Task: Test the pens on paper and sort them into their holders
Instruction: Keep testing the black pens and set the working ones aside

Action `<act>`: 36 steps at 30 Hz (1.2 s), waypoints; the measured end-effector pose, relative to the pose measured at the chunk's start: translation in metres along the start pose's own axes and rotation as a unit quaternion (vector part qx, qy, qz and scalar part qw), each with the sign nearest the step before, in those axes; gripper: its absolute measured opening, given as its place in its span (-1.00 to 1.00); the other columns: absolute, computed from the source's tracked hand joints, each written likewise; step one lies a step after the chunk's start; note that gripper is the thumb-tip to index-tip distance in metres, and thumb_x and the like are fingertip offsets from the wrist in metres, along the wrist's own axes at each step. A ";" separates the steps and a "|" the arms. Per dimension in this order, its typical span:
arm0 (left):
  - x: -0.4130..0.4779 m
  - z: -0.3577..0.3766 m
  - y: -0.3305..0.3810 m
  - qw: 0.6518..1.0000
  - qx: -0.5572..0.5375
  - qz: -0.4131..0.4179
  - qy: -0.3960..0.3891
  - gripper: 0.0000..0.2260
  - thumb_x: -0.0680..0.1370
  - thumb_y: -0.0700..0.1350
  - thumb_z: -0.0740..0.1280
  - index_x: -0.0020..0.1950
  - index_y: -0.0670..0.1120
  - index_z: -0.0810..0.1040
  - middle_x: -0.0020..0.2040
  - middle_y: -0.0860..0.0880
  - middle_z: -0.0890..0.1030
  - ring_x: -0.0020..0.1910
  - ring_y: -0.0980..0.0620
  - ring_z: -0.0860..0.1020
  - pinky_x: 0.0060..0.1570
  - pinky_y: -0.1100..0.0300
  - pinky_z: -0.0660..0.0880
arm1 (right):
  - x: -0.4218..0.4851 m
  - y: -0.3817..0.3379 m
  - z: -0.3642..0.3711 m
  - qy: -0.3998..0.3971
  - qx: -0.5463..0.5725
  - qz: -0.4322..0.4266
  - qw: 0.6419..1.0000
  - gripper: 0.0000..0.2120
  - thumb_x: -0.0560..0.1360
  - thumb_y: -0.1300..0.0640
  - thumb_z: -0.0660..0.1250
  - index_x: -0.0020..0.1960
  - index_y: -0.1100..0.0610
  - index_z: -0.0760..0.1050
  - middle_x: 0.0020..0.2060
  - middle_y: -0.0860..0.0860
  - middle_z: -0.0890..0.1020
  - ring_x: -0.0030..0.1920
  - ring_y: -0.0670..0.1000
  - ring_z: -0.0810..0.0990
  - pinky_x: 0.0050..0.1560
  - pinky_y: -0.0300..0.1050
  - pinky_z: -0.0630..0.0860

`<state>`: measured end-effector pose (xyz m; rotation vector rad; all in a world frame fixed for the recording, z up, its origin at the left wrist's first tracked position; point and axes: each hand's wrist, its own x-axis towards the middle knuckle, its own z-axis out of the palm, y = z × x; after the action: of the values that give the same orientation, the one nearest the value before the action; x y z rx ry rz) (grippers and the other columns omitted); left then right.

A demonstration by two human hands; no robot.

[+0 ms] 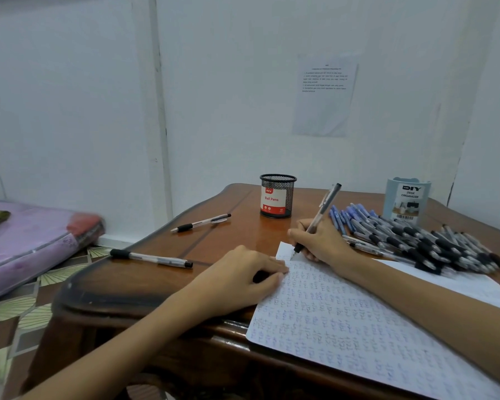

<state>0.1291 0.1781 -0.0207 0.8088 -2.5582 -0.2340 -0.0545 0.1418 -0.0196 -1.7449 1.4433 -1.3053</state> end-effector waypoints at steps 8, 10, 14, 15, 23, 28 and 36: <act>0.000 -0.001 0.002 1.000 0.004 0.001 -0.004 -0.72 0.60 -0.09 0.21 0.29 -0.10 0.51 0.27 0.06 0.53 0.19 0.20 0.51 0.19 0.45 0.36 | 0.001 0.004 -0.002 0.023 0.007 0.000 1.000 -0.64 0.53 0.21 0.30 -0.43 0.15 0.34 -0.62 -0.04 0.45 -0.63 -0.15 0.37 -0.60 -0.35 0.32; 0.000 0.000 0.001 1.000 0.004 -0.002 -0.010 -0.72 0.60 -0.09 0.21 0.28 -0.10 0.52 0.27 0.06 0.53 0.15 0.13 0.55 0.18 0.38 0.42 | 0.000 0.004 -0.001 0.018 -0.004 0.004 1.000 -0.64 0.53 0.21 0.31 -0.43 0.14 0.34 -0.66 -0.07 0.43 -0.64 -0.17 0.38 -0.59 -0.36 0.32; 0.000 0.000 0.001 1.000 0.006 -0.005 -0.013 -0.71 0.60 -0.08 0.21 0.28 -0.09 0.53 0.27 0.06 0.53 0.10 0.06 0.59 0.15 0.24 0.47 | 0.001 0.003 -0.001 0.006 -0.001 0.015 1.000 -0.65 0.52 0.26 0.30 -0.42 0.16 0.34 -0.64 -0.05 0.43 -0.63 -0.16 0.37 -0.59 -0.35 0.32; 0.000 0.000 0.001 1.000 0.006 -0.006 -0.014 -0.71 0.60 -0.08 0.21 0.28 -0.09 0.52 0.27 0.06 0.53 0.11 0.09 0.58 0.15 0.27 0.46 | 0.001 0.003 -0.001 0.008 0.003 0.019 1.000 -0.65 0.51 0.29 0.29 -0.42 0.16 0.33 -0.62 -0.02 0.42 -0.63 -0.15 0.36 -0.60 -0.35 0.31; 0.000 -0.001 0.001 1.000 -0.004 0.002 0.002 -0.71 0.60 -0.08 0.22 0.29 -0.08 0.50 0.27 0.07 0.53 0.21 0.24 0.48 0.19 0.49 0.33 | 0.002 0.003 0.000 0.021 -0.009 0.007 1.000 -0.64 0.52 0.30 0.27 -0.43 0.15 0.31 -0.56 0.04 0.40 -0.63 -0.17 0.34 -0.59 -0.36 0.30; 0.000 0.000 0.001 1.000 -0.003 0.007 0.006 -0.71 0.60 -0.09 0.21 0.29 -0.08 0.51 0.26 0.08 0.53 0.21 0.23 0.48 0.20 0.47 0.34 | 0.001 0.003 0.000 0.026 -0.013 -0.018 0.999 -0.65 0.53 0.21 0.30 -0.41 0.16 0.34 -0.53 0.03 0.46 -0.61 -0.18 0.38 -0.57 -0.37 0.32; 0.000 0.001 -0.003 1.000 -0.002 0.014 0.016 -0.72 0.59 -0.09 0.21 0.29 -0.07 0.51 0.25 0.08 0.54 0.23 0.27 0.44 0.17 0.56 0.28 | 0.005 0.007 0.000 0.047 -0.056 -0.025 0.997 -0.63 0.51 0.28 0.26 -0.45 0.13 0.30 -0.56 0.01 0.40 -0.60 -0.19 0.36 -0.55 -0.40 0.30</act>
<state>0.1297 0.1760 -0.0226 0.7674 -2.5365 -0.2156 -0.0575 0.1348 -0.0242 -1.8233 1.5608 -1.3723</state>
